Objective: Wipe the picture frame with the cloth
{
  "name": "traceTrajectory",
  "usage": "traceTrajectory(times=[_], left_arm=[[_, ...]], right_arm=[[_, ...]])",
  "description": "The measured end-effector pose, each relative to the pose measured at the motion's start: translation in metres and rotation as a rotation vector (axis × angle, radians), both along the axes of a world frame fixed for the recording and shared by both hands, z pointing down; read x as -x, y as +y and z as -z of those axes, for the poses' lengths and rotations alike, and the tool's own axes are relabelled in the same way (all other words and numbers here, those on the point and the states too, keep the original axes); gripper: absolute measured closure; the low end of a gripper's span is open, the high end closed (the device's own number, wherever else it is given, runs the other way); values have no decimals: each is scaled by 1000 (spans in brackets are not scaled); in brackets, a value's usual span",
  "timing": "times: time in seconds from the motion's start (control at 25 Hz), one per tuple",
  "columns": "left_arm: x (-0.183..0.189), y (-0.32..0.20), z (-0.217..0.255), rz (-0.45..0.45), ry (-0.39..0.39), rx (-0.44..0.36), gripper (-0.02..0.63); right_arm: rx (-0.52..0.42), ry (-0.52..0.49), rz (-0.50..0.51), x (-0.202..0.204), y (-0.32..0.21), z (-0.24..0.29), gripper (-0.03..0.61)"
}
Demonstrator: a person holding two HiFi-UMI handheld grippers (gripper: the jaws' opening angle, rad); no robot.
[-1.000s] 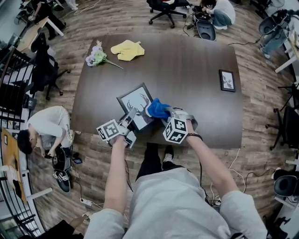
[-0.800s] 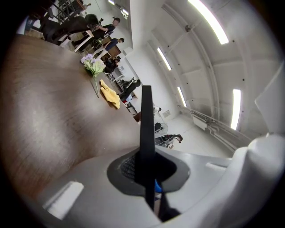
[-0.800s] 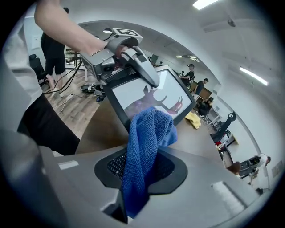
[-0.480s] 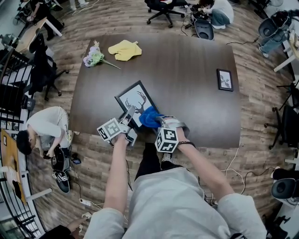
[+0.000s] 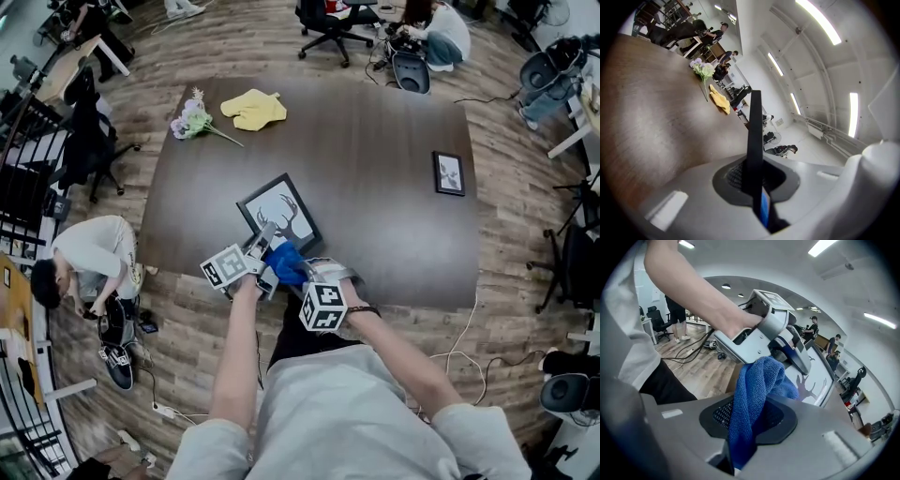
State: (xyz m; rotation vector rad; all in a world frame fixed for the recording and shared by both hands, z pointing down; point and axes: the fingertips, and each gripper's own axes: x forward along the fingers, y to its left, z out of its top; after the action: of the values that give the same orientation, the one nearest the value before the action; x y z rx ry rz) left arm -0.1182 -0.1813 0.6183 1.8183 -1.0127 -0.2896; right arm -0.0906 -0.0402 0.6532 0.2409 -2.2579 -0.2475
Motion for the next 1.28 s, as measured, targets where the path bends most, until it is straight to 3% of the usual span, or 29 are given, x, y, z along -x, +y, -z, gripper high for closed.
traceTrajectory(times=[0.2,0.48,0.68,0.92,1.28], left_arm=[[2,1,-1,0,47,2,551],[-2,17,-1,-63,49,5,551],[-12,30,-7,-130,27,26,551],[-20,46,-6,-157,18,31,551],[-18,65,-22,-201,31,53,551]], right_arm=[[99,20,71,-14,27,-16,495],[162,30,-259,-109,-21,-34,495],[190,-120,-451,-139,-59,-5,495],[241,-314,-581,-145,-75,30,495],[275,-426,-655,-140,-70,41,495]])
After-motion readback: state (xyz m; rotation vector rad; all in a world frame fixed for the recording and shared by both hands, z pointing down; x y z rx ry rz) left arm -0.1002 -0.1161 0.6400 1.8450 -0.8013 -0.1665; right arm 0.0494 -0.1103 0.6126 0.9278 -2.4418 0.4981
